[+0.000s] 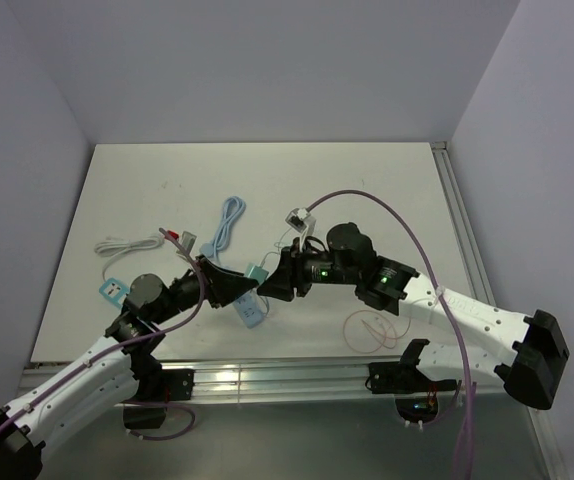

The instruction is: Insert the plug

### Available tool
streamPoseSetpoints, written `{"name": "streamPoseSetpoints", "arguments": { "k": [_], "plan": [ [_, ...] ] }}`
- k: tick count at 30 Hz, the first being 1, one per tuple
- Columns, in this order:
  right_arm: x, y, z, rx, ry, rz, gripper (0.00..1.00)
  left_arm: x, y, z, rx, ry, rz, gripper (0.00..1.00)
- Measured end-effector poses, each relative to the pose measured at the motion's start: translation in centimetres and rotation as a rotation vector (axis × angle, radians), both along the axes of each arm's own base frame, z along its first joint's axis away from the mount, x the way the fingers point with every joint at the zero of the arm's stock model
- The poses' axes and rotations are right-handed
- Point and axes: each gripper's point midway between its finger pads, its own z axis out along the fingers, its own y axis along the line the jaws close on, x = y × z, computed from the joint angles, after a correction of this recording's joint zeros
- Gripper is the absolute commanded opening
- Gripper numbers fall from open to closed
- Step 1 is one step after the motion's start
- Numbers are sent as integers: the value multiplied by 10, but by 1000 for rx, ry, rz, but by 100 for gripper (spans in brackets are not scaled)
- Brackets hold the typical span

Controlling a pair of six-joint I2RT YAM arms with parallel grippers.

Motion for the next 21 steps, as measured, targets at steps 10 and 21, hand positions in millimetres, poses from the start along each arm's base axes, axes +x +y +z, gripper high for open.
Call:
{"name": "streamPoseSetpoints", "arguments": {
  "k": [10, 21],
  "plan": [
    [0, -3, 1, -1, -15, 1, 55, -14, -2, 12, -36, -32, -69, 0],
    [-1, -6, 5, 38, -16, 43, 58, -23, -5, 19, -69, -25, -128, 1]
  ]
}}
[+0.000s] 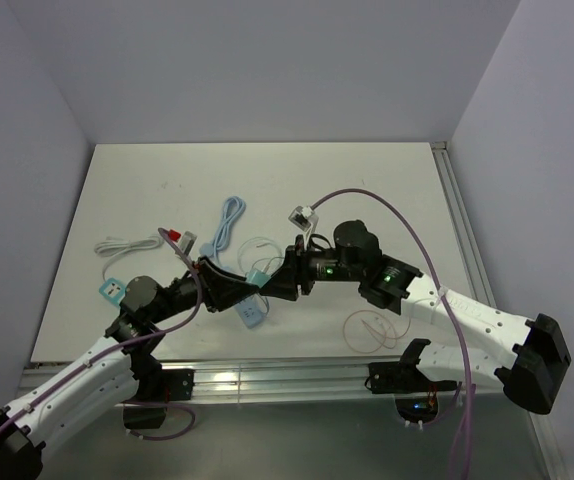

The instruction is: Insert the plug

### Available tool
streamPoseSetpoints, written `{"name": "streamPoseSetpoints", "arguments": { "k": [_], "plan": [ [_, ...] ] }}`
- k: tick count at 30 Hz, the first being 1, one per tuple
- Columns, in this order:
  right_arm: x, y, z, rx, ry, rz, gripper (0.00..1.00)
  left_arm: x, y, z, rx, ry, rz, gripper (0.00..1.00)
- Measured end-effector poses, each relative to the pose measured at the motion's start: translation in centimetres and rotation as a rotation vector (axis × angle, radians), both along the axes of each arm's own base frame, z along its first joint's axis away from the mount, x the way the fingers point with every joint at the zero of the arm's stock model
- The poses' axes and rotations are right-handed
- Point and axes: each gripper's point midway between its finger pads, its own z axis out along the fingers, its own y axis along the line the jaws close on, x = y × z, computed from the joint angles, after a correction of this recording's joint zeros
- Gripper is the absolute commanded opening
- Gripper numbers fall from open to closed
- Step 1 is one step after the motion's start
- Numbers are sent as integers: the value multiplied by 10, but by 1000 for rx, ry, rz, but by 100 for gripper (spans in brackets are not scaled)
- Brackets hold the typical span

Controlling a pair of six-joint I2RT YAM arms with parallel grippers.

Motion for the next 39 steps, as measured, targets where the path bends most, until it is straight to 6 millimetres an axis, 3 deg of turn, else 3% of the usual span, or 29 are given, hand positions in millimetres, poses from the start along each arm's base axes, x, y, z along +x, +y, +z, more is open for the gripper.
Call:
{"name": "streamPoseSetpoints", "arguments": {
  "k": [6, 10, 16, 21, 31, 39],
  "plan": [
    [0, -1, 3, 26, -8, 27, 59, -2, -1, 4, -17, 2, -21, 1],
    [11, -7, 2, 29, 15, -12, 59, -1, -1, 1, -5, 1, -15, 1],
    [24, -10, 0, 34, 136, -108, 70, 15, 7, -12, 62, -40, 102, 1],
    [30, -6, -1, 19, 260, -166, 70, 28, 16, -12, 97, -110, 200, 1],
    [55, 14, 37, -31, 319, -271, 71, 46, 27, -13, 186, -277, 322, 1],
    [63, 18, 6, -192, 355, -336, 71, 51, 32, -9, 209, -347, 359, 1]
  ]
}}
